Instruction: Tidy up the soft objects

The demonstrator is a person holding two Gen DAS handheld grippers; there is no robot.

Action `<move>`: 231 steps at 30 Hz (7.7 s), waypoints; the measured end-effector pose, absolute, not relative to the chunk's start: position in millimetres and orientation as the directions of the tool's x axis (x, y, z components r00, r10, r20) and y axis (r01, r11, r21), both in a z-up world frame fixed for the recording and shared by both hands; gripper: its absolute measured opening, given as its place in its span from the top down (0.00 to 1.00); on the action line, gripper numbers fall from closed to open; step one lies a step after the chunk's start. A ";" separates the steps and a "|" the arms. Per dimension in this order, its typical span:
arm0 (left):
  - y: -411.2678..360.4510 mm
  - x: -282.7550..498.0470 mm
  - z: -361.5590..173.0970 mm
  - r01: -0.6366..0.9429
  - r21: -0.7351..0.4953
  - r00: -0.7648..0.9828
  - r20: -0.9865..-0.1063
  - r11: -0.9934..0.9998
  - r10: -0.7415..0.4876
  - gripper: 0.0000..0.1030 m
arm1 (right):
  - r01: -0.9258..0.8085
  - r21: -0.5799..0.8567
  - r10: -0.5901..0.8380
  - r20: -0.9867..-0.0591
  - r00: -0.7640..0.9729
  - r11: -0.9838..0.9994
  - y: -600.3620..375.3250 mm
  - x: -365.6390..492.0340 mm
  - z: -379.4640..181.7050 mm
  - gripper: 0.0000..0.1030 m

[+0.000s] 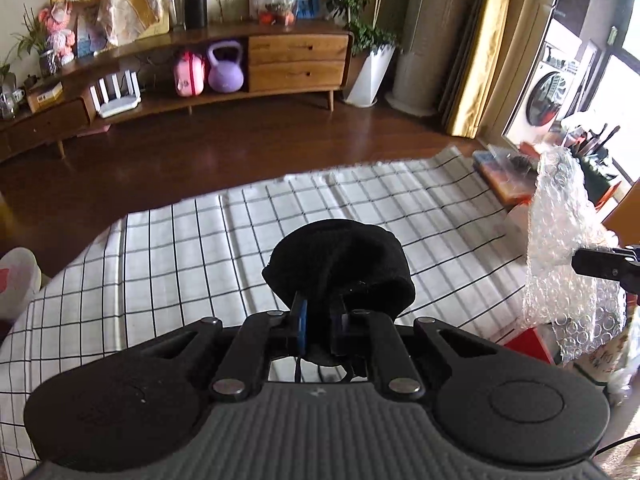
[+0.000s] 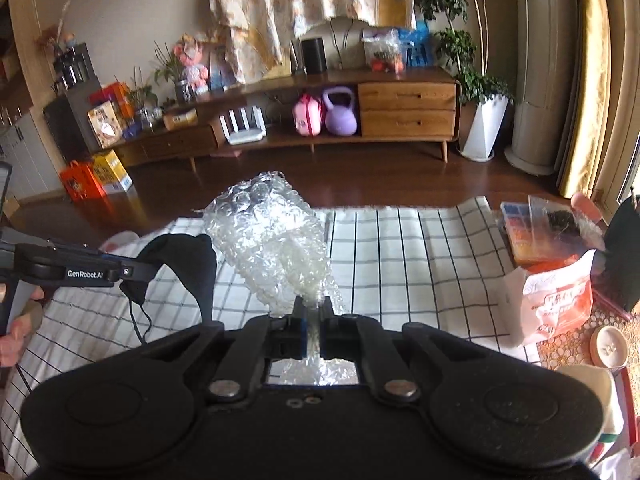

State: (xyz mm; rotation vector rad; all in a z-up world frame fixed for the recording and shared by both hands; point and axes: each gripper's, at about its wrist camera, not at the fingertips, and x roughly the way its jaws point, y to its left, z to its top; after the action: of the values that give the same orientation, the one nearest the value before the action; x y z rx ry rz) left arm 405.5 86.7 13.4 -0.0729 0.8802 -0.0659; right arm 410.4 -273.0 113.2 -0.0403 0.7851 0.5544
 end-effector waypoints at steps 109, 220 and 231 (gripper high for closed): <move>-164.6 263.5 -47.2 0.366 -0.222 0.592 -0.694 0.904 -0.410 0.32 | -0.291 0.307 0.423 -0.648 0.633 0.906 -471.6 268.1 72.1 0.41; -109.7 97.2 -3.7 0.276 -0.118 0.837 -0.459 0.954 -0.298 0.00 | -0.270 0.122 0.297 -0.406 0.864 0.955 -435.7 122.5 85.7 0.00; -109.1 97.7 -4.6 0.276 -0.127 0.832 -0.465 0.953 -0.303 0.00 | -0.268 0.119 0.293 -0.409 0.864 0.956 -435.7 121.9 84.9 0.00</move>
State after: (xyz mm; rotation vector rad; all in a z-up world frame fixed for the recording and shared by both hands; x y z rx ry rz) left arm 97.7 -109.1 -4.6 -0.0555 0.5016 -0.3068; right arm 121.9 -435.7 84.9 0.0588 0.4375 0.2945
